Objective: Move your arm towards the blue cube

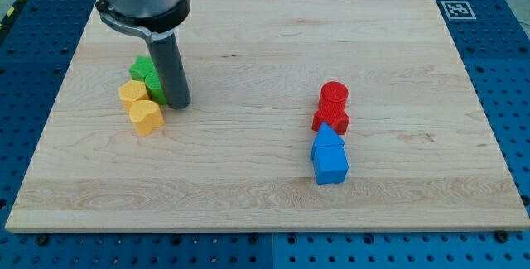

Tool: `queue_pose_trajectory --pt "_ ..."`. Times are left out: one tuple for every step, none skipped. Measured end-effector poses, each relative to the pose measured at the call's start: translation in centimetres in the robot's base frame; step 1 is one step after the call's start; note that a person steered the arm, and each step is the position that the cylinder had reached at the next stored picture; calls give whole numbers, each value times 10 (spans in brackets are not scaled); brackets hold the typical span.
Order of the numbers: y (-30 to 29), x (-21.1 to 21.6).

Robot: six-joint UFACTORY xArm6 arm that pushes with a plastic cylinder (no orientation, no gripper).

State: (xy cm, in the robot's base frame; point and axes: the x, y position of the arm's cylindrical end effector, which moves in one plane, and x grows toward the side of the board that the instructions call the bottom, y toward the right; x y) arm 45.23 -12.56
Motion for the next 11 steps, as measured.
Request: queue_pose_trajectory --pt "6 0" --pt "48 1" --pt "60 24" --pt "60 68" --pt "68 114" --pt "91 133" --pt "144 134" --pt "170 165" --pt "182 166" --pt "250 166" --pt "276 166"
